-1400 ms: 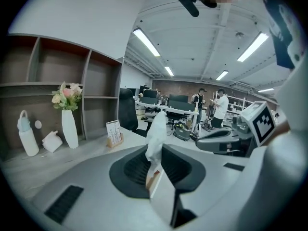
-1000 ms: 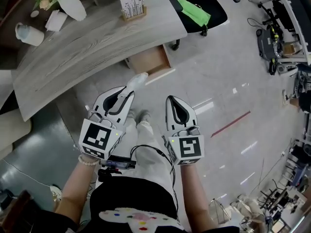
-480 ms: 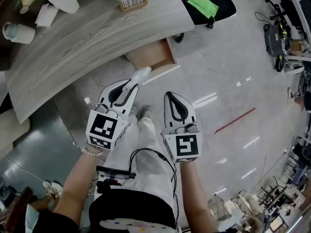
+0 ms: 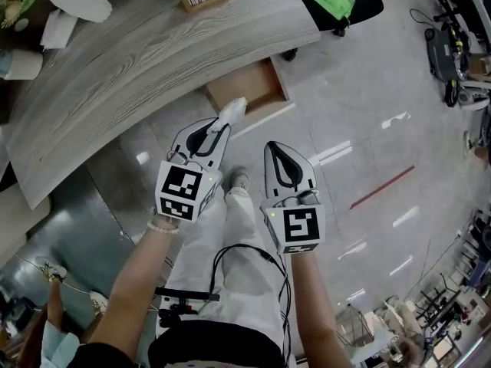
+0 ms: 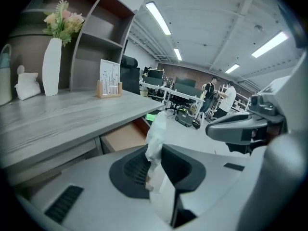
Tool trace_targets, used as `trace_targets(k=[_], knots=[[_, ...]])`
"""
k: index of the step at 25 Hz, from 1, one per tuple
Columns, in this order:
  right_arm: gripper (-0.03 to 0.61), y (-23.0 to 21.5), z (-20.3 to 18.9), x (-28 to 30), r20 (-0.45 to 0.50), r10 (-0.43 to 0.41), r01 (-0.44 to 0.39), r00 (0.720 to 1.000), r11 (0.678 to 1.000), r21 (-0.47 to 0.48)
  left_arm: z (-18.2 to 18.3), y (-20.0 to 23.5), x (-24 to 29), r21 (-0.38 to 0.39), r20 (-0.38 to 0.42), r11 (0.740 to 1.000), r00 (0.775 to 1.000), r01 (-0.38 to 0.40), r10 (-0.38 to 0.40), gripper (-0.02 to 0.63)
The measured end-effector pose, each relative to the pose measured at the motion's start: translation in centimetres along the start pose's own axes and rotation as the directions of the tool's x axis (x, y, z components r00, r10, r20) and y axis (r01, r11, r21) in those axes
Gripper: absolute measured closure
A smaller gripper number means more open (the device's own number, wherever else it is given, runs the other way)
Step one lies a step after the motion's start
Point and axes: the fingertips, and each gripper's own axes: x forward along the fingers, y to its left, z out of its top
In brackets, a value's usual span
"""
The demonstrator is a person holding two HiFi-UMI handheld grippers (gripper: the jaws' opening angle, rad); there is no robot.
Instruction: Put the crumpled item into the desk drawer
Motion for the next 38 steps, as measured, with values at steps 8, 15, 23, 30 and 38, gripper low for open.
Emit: trace_targets(k=[8, 15, 23, 30, 38], knots=[[0.575, -0.3, -2.0, 2.0, -0.030, 0.012, -0.012, 0.999, 1.000, -0.006, -2.6, 1.0, 5.0, 0.005, -0.063, 1.000, 0.998, 0.022, -0.022, 0.538], [0.575, -0.3, -3.1, 2.4, -0.047, 0.010, -0.010, 0.999, 1.000, 0.001, -5.1, 1.0, 8.8, -0.029, -0.168, 0.998, 0.984, 0.057, -0.062, 0.538], [0.575, -1.3, -4.9, 2.1, -0.064, -0.013, 0.014, 0.998, 1.000, 0.021, -7.0, 0.9, 10.6, -0.051, -0.252, 0.998, 0.967, 0.031, -0.042, 0.529], [0.575, -1.8, -6.2, 2.4, -0.088, -0.020, 0.023, 0.996, 0.999, 0.028, -7.2, 1.1, 10.9, -0.036, -0.266, 0.999, 0.963, 0.026, -0.034, 0.443], [0.575, -1.9, -6.5, 2.8, -0.090, -0.020, 0.023, 0.996, 0.999, 0.034, -6.5, 1.5, 9.8, 0.020, -0.235, 1.000, 0.972, -0.009, 0.014, 0.388]])
